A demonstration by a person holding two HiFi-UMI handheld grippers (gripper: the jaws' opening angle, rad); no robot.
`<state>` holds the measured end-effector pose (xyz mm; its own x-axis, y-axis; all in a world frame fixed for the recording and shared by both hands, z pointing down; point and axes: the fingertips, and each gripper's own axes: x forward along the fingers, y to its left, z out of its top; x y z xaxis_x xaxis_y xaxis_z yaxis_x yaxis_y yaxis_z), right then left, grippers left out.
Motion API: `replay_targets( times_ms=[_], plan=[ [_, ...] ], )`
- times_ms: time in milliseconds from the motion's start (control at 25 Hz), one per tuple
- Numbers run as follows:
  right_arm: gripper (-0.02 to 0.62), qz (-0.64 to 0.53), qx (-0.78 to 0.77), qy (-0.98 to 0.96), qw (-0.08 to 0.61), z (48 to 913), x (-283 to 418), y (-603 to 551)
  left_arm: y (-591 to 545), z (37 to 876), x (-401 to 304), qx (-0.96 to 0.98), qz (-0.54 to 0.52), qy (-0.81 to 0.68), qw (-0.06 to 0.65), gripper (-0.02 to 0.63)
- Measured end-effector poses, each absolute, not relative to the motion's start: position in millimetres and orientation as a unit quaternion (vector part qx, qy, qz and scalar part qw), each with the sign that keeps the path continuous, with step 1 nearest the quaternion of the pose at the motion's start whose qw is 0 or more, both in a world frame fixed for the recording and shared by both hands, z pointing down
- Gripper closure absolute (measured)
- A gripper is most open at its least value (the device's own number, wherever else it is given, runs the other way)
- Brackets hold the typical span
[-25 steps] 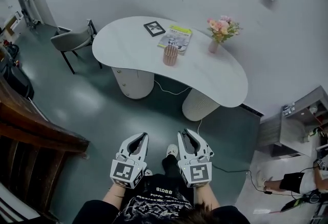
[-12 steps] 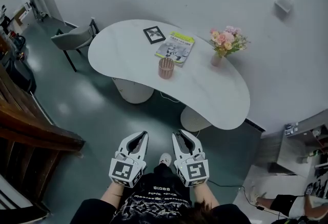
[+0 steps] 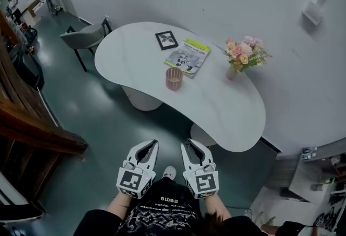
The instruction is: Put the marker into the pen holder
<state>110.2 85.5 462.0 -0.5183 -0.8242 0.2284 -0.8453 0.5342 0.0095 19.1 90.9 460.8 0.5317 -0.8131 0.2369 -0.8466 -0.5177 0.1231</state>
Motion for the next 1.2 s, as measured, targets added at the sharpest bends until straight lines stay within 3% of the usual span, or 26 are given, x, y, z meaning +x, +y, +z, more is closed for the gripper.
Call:
replay_targets(
  times_ms=[800, 1200],
  plan=[
    [0.505, 0.031, 0.495, -0.866, 0.061, 444, 131, 52, 55, 476, 53, 0.877, 0.071, -0.455, 0.133, 0.581],
    [0.505, 0.044, 0.498, -0.862, 0.089, 453, 125, 5, -7, 477, 38, 0.882, 0.069, -0.445, 0.135, 0.581]
  ],
)
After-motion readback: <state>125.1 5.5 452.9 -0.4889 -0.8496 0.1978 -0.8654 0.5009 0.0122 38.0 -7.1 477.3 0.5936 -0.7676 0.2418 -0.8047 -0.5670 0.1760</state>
